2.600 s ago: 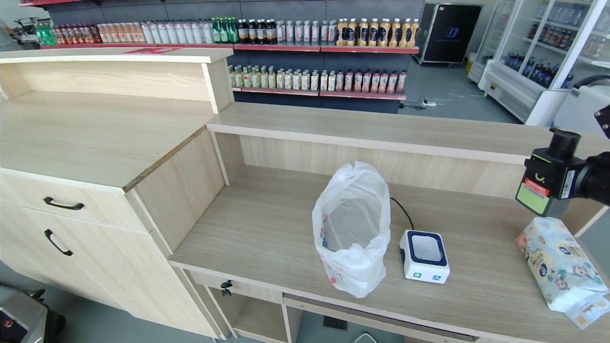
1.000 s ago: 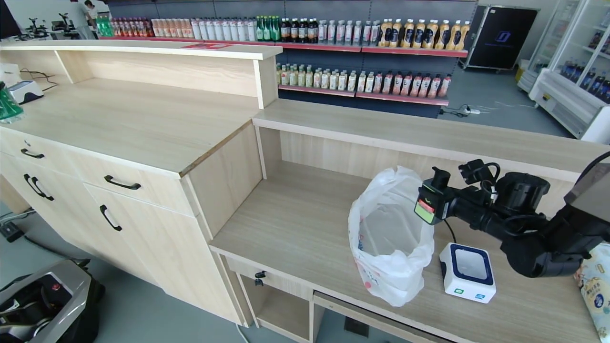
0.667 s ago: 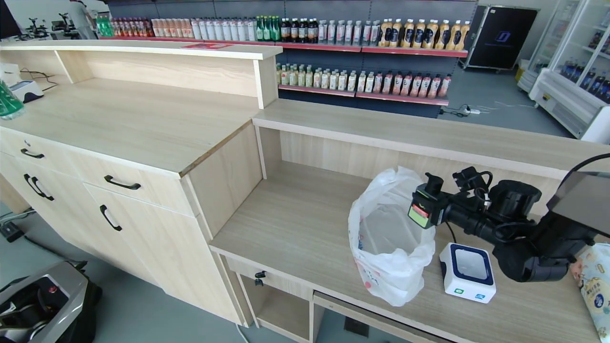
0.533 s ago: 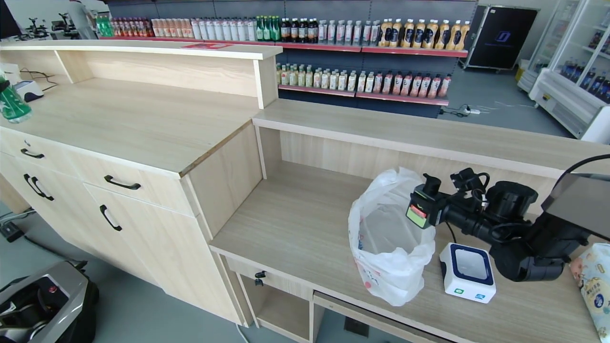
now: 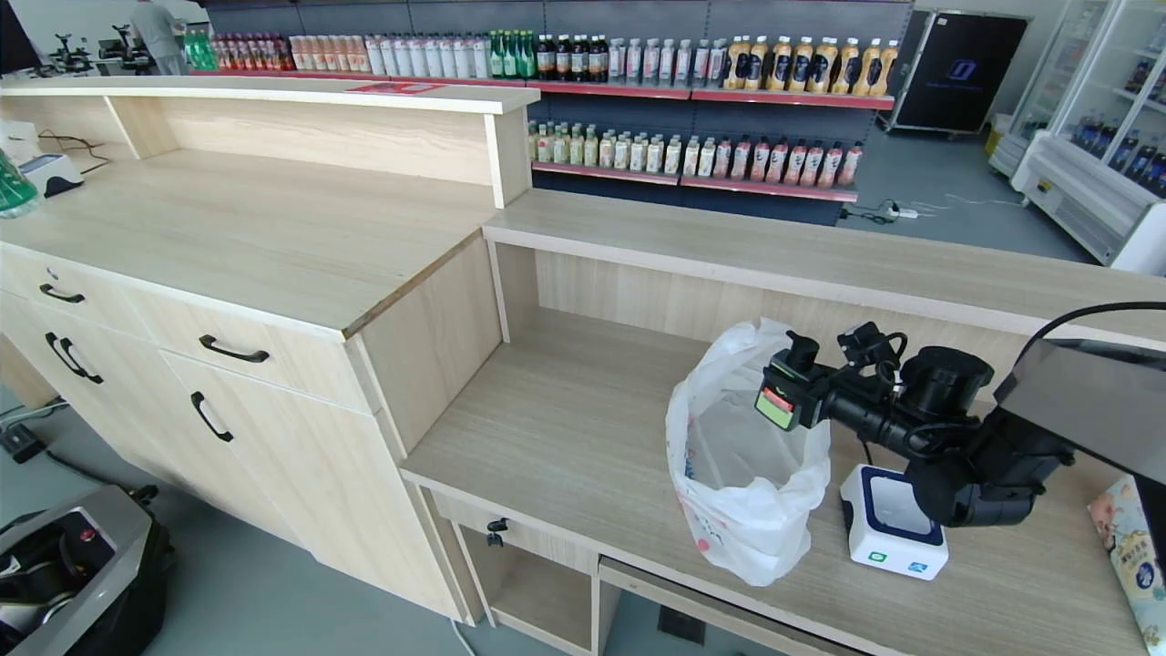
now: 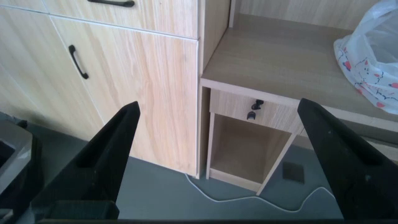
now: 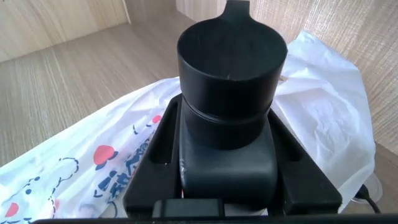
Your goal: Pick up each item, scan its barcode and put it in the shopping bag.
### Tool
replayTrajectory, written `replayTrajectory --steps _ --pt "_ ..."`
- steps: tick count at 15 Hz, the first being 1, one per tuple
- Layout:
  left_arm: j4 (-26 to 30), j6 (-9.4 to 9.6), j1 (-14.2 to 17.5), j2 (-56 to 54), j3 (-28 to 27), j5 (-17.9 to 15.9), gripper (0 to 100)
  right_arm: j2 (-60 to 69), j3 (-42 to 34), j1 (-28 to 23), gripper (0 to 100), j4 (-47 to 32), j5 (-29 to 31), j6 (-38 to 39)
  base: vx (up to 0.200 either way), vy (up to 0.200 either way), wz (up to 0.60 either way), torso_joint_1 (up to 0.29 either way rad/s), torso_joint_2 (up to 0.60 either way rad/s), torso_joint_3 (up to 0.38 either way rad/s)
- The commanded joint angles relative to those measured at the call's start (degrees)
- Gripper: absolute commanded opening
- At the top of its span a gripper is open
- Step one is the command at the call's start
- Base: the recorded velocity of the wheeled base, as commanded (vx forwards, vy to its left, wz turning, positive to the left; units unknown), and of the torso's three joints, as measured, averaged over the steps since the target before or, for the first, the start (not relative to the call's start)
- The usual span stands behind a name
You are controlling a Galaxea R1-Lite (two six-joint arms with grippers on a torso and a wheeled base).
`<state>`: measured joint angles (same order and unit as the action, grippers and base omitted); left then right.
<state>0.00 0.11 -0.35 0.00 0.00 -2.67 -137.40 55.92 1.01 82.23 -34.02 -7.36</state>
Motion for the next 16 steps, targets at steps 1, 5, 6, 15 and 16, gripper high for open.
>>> replayTrajectory --steps 1,5,6,15,16 --pt "0.00 -0.02 0.00 0.09 0.00 0.03 100 -2.52 1.91 0.22 0 -0.05 -0.52 -0.11 0.000 0.000 0.00 0.000 0.00 0.000" --pt "0.00 -0.02 0.00 0.09 0.00 0.03 100 -4.81 2.97 0.22 0 -0.05 -0.69 -0.20 0.000 0.000 0.00 0.000 0.00 0.000" --pt "0.00 -0.02 0.00 0.09 0.00 0.03 100 -5.07 3.23 0.22 0 -0.05 -0.69 -0.20 0.000 0.000 0.00 0.000 0.00 0.000" --pt "0.00 -0.02 0.00 0.09 0.00 -0.05 100 -7.18 4.73 -0.05 0 -0.22 -0.69 -0.28 0.000 0.000 0.00 0.000 0.00 0.000" --pt "0.00 0.07 0.00 0.09 0.00 -0.05 100 -7.44 4.73 -0.13 0 -0.22 -0.69 -0.28 0.000 0.000 0.00 0.000 0.00 0.000"
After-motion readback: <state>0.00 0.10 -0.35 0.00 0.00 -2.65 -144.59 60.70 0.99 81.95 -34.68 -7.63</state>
